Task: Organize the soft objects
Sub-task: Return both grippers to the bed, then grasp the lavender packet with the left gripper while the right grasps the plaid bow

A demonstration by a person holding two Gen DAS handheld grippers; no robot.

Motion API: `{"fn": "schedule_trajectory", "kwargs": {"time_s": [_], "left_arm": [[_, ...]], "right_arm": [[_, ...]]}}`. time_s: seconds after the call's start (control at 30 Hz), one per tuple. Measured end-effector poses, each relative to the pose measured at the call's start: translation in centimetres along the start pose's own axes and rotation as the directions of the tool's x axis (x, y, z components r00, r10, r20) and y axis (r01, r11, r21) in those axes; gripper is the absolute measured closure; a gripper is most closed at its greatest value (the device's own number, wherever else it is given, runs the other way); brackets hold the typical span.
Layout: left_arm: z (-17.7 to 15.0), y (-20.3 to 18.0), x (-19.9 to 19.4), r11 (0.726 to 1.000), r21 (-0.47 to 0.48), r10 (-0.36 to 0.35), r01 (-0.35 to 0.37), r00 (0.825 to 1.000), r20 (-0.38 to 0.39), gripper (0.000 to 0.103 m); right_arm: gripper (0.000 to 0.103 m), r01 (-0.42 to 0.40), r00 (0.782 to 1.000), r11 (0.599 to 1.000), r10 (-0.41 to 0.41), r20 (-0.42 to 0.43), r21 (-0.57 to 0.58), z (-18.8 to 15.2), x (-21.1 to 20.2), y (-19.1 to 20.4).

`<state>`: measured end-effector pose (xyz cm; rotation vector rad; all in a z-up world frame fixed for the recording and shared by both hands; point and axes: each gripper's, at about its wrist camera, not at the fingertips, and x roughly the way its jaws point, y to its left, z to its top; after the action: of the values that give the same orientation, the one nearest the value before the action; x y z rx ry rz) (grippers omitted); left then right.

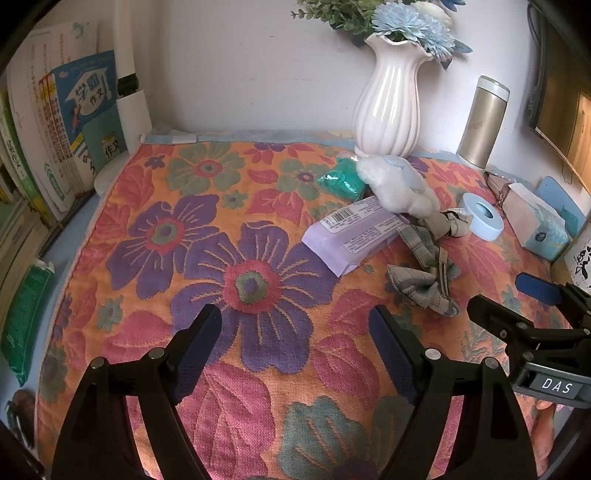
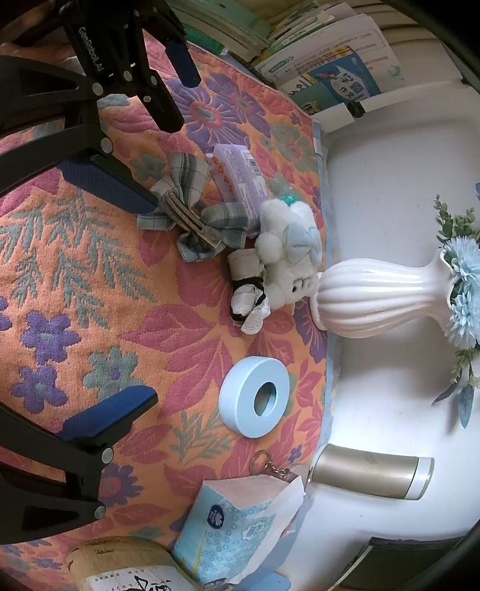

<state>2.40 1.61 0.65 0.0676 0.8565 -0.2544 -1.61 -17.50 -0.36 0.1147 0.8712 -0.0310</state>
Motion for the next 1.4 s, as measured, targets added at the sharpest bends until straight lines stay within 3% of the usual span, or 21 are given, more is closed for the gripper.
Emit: {"fn": "schedule_trajectory", "kwargs": {"time_s": [0.1,0.2,0.27,0.33,0.43,0.5,0.53,0.6,0.7,0.87,0.97,1.0,1.03,1.13,1.23,1.3,1.4], "left_arm": [[0.0,0.2,0.1,1.0,-0.004,-0.009,0.009,1.0,-0.01,0.022],[0.2,1.1,0.1,0.999,-0.034,-0.034,0.033,0.998,-0.046,0.022],[0.5,1.6,-0.1,1.0,-0.023,0.004,-0.006,0.994,-0.106,0.022],[1.3,1.8,-0.8,0.999,0.014,0.044,-0.042,0.992,-0.121,0.022],[3.1,2.1,-1.6,0.998,0.042,-0.037,0.041,0.994,-0.1,0.022],[4.2,1.9,-0.9,0.996,0.068,-0.047,0.054,0.995,-0.093,0.022],[4.7,1.7,-0.2,0.995,0.079,-0.052,0.06,0.994,-0.098,0.022],[5.4,1.4,1.1,0.992,0.073,-0.091,0.1,0.989,-0.114,0.022],[6.0,0.2,2.4,0.982,0.093,-0.155,0.166,0.981,-0.115,0.022],[6.3,-3.2,5.1,0.957,0.244,-0.126,0.157,0.982,-0.138,0.022],[6.4,-4.1,6.8,0.951,0.274,-0.106,0.144,0.983,-0.15,0.023],[6.3,-4.1,6.9,0.953,0.262,-0.116,0.151,0.983,-0.143,0.025],[6.3,-4.0,6.6,0.952,0.259,-0.133,0.162,0.983,-0.125,0.043],[5.8,-3.8,5.6,0.949,0.254,-0.16,0.188,0.979,-0.129,0.063],[4.4,-3.5,4.2,0.952,0.244,-0.157,0.184,0.98,-0.126,0.064],[3.2,-3.5,2.9,0.957,0.23,-0.154,0.179,0.98,-0.126,0.064],[1.0,-3.1,0.3,0.955,0.185,-0.211,0.231,0.97,-0.123,0.064]], "right_arm": [[0.01,-0.014,1.0,1.0,0.013,0.006,0.01,0.1,-0.2,-0.2],[0.01,-0.084,0.996,0.994,0.086,-0.029,0.065,0.5,-0.3,-0.8],[0.01,-0.183,0.979,0.974,0.193,-0.061,0.135,1.0,-0.2,-1.2],[0.01,-0.225,0.966,0.959,0.243,-0.092,0.174,1.7,0.3,-0.8],[0.011,-0.243,0.953,0.949,0.272,-0.131,0.201,3.0,2.1,0.6],[0.018,-0.211,0.958,0.958,0.242,-0.156,0.193,3.4,3.2,1.5],[0.022,-0.174,0.97,0.971,0.198,-0.142,0.165,3.7,3.4,2.1],[0.048,-0.123,0.983,0.989,0.133,-0.126,0.083,3.9,3.7,3.5],[0.068,-0.056,0.993,0.998,0.053,-0.107,-0.025,3.3,3.5,3.9],[0.07,-0.136,0.985,0.991,0.134,-0.109,-0.011,1.8,1.8,0.2],[0.07,-0.184,0.98,0.983,0.181,-0.089,-0.029,0.6,0.9,-1.7],[0.07,-0.2,0.977,0.98,0.198,-0.083,-0.014,0.3,0.7,-2.0],[0.07,-0.217,0.973,0.976,0.217,-0.079,0.005,0.2,0.7,-2.4],[0.07,-0.214,0.974,0.977,0.214,-0.074,0.004,0.1,0.6,-2.4],[0.07,-0.18,0.982,0.983,0.177,-0.067,-0.047,-0.1,0.3,-1.3],[0.07,-0.211,0.976,0.975,0.206,-0.065,-0.074,-0.4,-0.3,-1.0],[0.07,-0.251,0.967,0.964,0.246,-0.067,-0.089,-1.4,-1.9,-1.3]]}}
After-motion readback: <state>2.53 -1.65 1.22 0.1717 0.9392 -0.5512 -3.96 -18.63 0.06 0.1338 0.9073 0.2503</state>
